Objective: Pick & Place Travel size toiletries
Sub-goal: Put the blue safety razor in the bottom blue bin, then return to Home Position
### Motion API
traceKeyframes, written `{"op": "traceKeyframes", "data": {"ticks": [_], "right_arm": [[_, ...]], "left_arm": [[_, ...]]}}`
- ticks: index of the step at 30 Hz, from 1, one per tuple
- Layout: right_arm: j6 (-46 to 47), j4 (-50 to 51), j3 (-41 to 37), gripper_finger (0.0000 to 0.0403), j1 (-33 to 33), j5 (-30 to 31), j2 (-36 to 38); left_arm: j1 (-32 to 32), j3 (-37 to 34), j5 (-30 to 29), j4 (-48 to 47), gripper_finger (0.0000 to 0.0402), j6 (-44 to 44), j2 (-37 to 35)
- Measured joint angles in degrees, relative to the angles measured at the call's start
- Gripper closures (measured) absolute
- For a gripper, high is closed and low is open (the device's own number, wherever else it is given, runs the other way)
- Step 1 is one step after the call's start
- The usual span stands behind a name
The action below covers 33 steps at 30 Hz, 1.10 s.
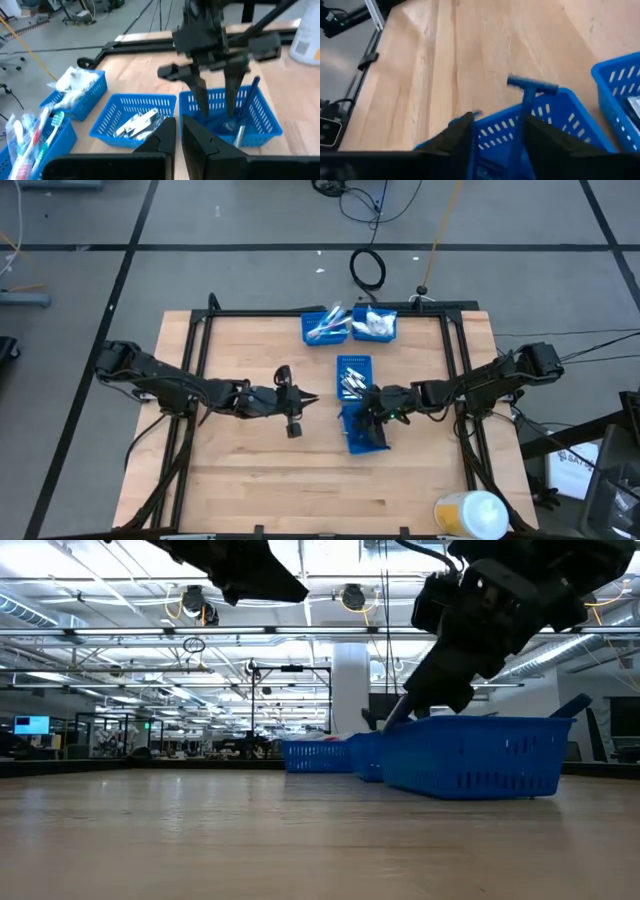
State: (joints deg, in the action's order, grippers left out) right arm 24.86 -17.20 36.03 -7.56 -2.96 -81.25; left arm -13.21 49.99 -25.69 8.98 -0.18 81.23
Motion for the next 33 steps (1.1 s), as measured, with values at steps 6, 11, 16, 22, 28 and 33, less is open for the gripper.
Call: {"op": "traceKeyframes", "data": {"ticks": [6, 11, 16, 22, 28, 33], "right_arm": [[-0.01, -3.54, 0.0, 0.0178, 0.04, -0.29, 1.37], [-1.49, -3.1, 0.0, 0.0151, 1.34, -12.89, 10.16], [-7.62, 2.91, 0.02, 0.0145, 2.26, -25.71, 23.8], [-16.13, 19.75, -1.8, 0.0149, 2.32, -22.32, 36.77], [-18.71, 20.87, -8.07, 0.0147, 2.39, -6.72, 48.92], [-18.18, 20.92, -11.06, 0.0149, 2.37, -5.4, 59.31]], "left_arm": [[-0.02, -0.02, 0.13, -3.45, 0.0376, 0.02, 0.04], [-2.59, -0.05, 0.13, -8.32, 0.0376, 0.03, -5.0], [-5.65, -0.1, 0.06, -17.99, 0.0376, 0.23, -13.2], [-7.92, -3.26, -0.13, -27.0, 0.0376, -0.12, -24.21], [-7.82, -15.74, -1.52, -22.38, 0.0376, -3.8, -36.05], [-7.82, -27.9, -3.91, -14.64, 0.0376, -5.14, -45.85]]}}
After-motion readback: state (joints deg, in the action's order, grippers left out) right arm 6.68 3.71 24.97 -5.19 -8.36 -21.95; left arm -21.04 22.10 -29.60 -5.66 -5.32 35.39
